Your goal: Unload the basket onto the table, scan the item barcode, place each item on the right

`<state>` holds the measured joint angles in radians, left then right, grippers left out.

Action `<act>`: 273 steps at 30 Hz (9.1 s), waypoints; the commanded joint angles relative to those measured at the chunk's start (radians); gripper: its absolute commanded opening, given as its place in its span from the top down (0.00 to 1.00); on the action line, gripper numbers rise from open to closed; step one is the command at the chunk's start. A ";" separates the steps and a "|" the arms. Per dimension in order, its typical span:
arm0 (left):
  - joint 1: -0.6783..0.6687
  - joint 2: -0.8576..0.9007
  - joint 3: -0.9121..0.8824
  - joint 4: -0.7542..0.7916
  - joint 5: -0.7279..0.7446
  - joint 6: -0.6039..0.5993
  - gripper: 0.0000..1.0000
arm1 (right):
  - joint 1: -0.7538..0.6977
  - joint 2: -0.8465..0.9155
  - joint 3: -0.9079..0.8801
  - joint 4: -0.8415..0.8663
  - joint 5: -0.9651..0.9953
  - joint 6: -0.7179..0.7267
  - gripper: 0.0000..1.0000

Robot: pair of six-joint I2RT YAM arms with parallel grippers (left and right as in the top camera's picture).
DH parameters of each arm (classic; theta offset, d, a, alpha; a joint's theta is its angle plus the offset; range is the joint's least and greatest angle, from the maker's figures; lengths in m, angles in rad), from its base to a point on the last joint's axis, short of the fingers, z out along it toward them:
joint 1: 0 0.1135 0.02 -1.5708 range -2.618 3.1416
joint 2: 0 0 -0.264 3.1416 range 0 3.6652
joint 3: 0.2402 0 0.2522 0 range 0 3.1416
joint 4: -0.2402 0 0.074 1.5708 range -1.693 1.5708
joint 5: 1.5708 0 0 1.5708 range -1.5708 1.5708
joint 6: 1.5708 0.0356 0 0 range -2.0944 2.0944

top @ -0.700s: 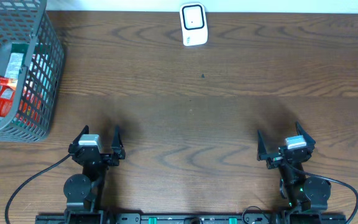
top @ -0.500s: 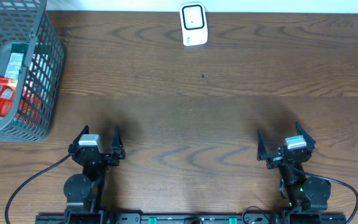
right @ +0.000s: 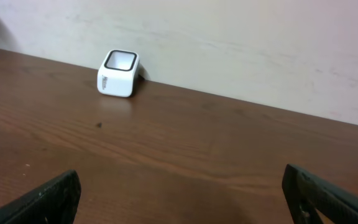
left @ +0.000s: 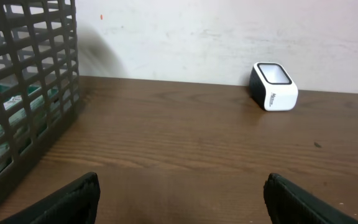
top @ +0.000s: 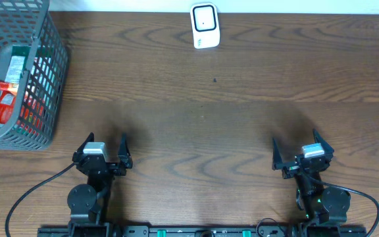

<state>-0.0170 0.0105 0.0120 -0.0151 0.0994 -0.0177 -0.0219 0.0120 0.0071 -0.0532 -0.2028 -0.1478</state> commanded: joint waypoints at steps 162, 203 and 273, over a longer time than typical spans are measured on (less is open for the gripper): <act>-0.002 0.996 1.542 -1.116 0.095 -0.051 0.14 | -0.003 -0.003 -0.002 -0.003 -0.005 -0.014 0.01; 0.529 2.008 2.230 -1.185 -0.172 -0.564 0.14 | -0.003 -0.003 -0.002 -0.003 -0.005 -0.014 0.01; 0.494 1.741 2.214 -1.193 -0.138 -0.540 0.90 | -0.003 -0.003 -0.002 -0.003 -0.005 -0.014 0.01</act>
<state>0.5045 1.8385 2.2189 -1.1717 -0.1207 -0.5762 -0.0219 0.0128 0.0067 -0.0532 -0.2031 -0.1509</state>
